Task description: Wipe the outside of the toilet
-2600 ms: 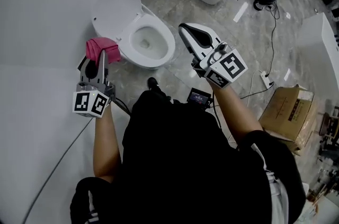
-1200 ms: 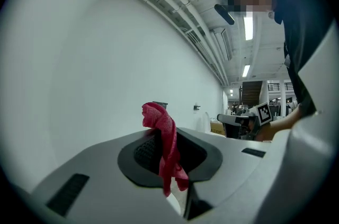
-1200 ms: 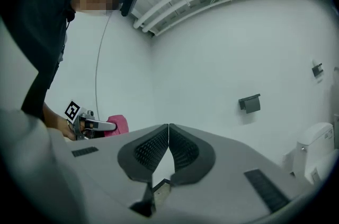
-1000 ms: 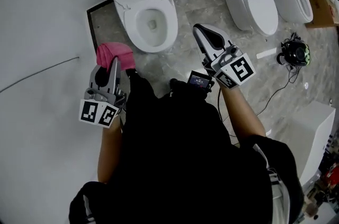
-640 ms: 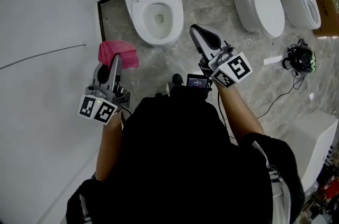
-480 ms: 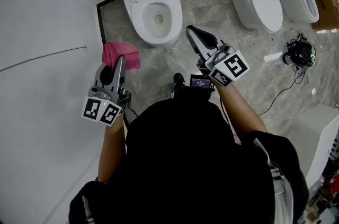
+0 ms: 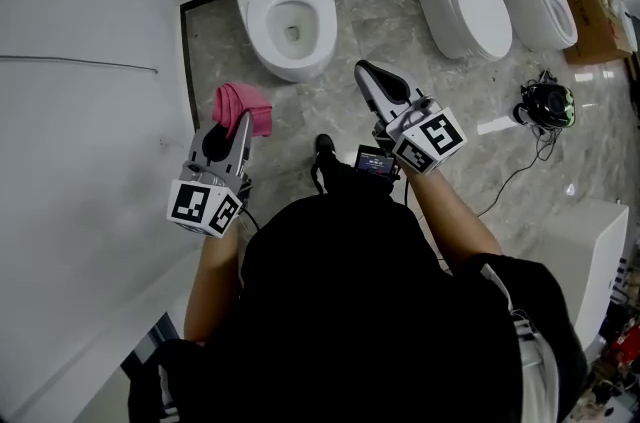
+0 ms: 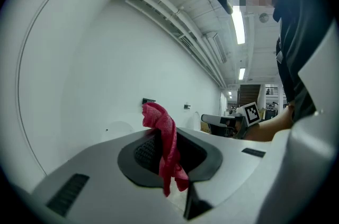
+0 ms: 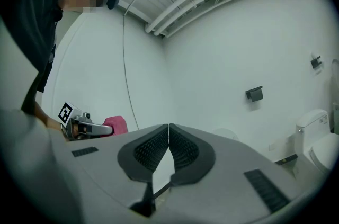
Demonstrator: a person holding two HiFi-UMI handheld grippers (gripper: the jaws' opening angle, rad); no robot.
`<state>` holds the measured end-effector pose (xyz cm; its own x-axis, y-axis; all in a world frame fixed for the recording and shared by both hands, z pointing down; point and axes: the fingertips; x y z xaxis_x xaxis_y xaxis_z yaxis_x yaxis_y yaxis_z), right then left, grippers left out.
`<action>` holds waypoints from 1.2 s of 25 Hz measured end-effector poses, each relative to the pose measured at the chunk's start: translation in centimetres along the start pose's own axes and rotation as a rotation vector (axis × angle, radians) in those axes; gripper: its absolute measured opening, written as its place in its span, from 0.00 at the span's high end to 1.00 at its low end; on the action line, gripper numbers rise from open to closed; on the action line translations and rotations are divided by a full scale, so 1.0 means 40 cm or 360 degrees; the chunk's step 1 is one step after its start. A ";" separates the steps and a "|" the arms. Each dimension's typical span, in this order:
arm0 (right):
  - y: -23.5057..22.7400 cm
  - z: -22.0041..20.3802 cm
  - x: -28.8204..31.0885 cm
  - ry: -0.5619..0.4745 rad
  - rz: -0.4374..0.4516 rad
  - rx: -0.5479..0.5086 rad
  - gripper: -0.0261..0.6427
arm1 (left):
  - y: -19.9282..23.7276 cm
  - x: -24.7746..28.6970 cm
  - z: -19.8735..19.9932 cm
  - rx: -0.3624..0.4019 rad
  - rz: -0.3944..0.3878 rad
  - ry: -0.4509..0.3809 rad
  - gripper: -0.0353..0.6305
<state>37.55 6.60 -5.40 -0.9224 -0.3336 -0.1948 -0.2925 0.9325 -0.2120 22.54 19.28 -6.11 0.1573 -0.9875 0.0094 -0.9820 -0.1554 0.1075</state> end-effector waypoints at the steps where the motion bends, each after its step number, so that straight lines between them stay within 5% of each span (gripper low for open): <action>1: 0.027 -0.007 -0.026 0.0013 -0.0003 -0.0010 0.91 | -0.018 -0.032 -0.007 0.0006 0.0002 -0.0005 0.86; 12: 0.191 -0.030 -0.226 0.0060 -0.0015 0.0044 0.91 | -0.157 -0.268 -0.073 -0.0065 0.0048 -0.0033 0.86; 21: 0.160 0.018 -0.277 0.0044 0.0124 -0.0009 0.91 | -0.253 -0.176 -0.040 0.0030 0.0094 -0.0036 0.86; 30: 0.085 0.009 -0.361 0.0035 -0.0010 0.0103 0.91 | -0.353 -0.098 -0.056 0.0033 -0.0021 0.0025 0.86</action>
<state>49.98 14.53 -3.63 -0.9260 -0.3359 -0.1724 -0.2822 0.9191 -0.2750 36.03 25.40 -5.43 0.1716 -0.9849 0.0236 -0.9818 -0.1689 0.0872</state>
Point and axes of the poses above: the fingertips, and each gripper's own axes: x forward along the fingers, y to its left, z out of its top, and after that the axes turned 6 degrees about -y, right-handed
